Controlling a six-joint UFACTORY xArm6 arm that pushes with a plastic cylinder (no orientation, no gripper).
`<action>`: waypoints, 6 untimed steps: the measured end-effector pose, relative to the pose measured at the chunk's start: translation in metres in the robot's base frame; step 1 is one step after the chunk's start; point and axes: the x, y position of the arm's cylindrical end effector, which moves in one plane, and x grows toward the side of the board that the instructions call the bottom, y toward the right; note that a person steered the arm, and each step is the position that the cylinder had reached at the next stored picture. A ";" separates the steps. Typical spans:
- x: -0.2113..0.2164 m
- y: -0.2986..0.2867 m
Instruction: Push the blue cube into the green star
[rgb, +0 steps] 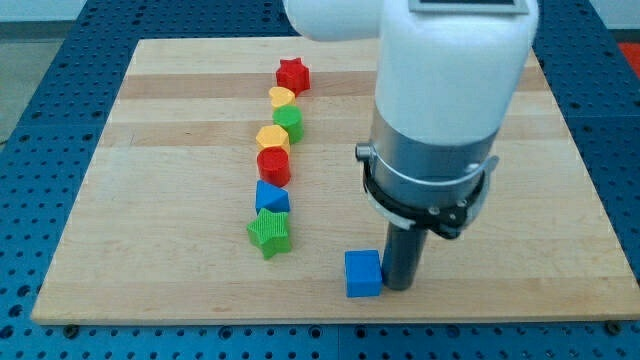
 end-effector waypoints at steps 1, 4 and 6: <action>0.012 -0.017; -0.005 -0.005; -0.007 -0.049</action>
